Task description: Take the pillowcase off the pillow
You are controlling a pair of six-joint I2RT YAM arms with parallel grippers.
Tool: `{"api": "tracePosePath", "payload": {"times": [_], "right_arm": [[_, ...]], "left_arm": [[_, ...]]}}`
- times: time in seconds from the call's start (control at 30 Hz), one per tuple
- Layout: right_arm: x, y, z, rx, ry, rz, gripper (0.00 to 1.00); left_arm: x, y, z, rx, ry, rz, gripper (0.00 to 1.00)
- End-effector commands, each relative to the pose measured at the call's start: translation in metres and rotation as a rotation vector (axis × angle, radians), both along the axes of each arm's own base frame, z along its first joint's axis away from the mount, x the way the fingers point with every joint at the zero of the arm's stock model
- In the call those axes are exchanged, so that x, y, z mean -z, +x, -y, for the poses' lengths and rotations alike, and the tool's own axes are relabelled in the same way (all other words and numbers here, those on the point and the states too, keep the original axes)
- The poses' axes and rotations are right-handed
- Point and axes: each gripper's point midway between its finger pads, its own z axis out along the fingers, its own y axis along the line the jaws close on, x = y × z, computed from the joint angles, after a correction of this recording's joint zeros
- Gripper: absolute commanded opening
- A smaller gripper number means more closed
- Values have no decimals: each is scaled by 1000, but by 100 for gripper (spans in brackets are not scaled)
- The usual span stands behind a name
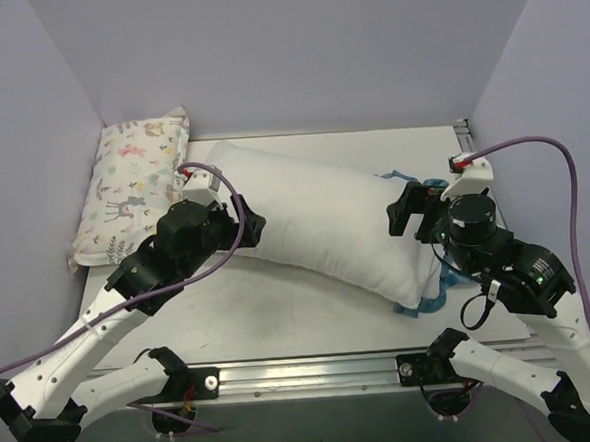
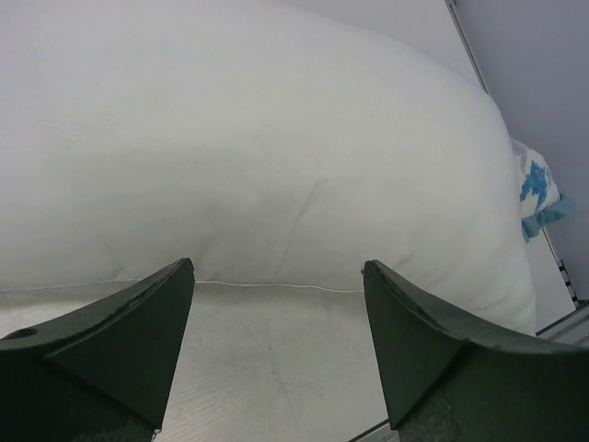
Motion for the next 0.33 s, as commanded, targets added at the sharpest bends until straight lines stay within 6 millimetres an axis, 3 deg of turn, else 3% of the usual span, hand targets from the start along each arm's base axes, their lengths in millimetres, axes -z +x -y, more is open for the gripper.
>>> {"api": "tracePosePath", "payload": {"times": [0.0,0.3], "right_arm": [[5,6,0,5,-40,6,100],[11,9,-3,6,-35,9,100]], "left_arm": [[-12,-8,-10,5,-1,39,82],[-11,-15,-14,15,-4,35,82]]}}
